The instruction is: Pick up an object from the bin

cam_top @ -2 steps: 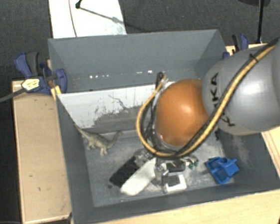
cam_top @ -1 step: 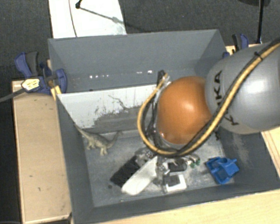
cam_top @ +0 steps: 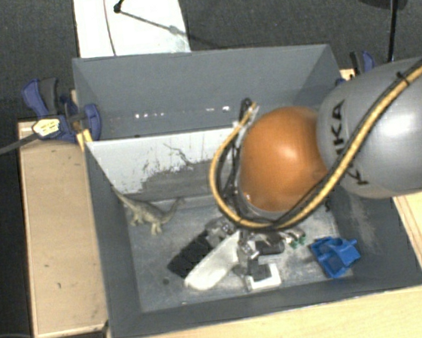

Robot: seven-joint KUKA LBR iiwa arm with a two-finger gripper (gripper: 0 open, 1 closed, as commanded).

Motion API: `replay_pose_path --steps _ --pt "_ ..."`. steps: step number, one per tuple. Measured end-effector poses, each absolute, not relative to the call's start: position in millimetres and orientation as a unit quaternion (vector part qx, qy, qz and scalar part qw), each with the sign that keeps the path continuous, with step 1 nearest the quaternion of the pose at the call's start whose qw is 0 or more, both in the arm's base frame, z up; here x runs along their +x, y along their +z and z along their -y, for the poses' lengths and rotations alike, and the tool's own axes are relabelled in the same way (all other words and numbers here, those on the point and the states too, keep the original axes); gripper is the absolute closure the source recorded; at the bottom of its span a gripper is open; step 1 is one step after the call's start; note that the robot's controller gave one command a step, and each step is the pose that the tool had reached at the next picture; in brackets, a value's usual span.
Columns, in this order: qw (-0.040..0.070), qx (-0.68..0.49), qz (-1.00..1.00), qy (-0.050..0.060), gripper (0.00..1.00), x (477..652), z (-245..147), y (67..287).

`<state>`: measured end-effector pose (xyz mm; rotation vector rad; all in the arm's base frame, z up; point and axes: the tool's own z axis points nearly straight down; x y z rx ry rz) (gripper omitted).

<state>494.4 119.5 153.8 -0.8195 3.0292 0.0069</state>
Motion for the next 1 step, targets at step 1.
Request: replay_pose_path --steps 1 --pt "0.005 -0.261 -0.965 0.002 1.00 495.9 -119.7 171.1"
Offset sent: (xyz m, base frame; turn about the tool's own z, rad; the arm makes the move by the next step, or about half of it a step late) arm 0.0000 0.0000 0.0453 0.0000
